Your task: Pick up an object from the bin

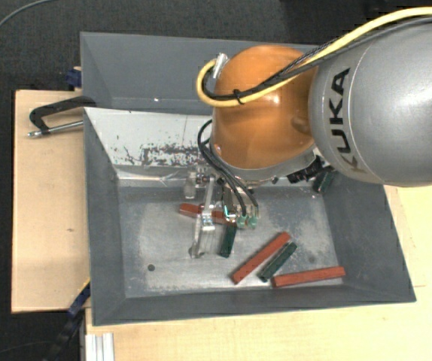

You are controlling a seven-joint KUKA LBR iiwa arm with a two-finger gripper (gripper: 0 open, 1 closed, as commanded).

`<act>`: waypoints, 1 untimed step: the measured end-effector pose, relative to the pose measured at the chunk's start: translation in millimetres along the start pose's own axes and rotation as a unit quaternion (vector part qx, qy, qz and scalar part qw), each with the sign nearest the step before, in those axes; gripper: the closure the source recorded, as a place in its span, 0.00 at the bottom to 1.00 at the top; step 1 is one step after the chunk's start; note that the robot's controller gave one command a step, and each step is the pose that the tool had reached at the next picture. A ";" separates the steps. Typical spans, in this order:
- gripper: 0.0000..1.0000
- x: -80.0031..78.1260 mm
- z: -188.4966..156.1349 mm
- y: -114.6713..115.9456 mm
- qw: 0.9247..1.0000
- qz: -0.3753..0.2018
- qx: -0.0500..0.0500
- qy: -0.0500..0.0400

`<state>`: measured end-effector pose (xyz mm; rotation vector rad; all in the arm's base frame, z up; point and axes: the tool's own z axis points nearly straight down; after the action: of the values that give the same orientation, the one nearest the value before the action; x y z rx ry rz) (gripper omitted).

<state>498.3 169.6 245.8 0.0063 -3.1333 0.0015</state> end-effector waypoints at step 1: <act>0.00 -45.0 86.6 -77.4 0.998 0.055 0.001 -0.001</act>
Offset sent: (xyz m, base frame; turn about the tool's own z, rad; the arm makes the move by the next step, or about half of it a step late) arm 0.0438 -0.0734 -0.0832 0.1039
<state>542.8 92.3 159.0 -0.1674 -3.1315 0.0051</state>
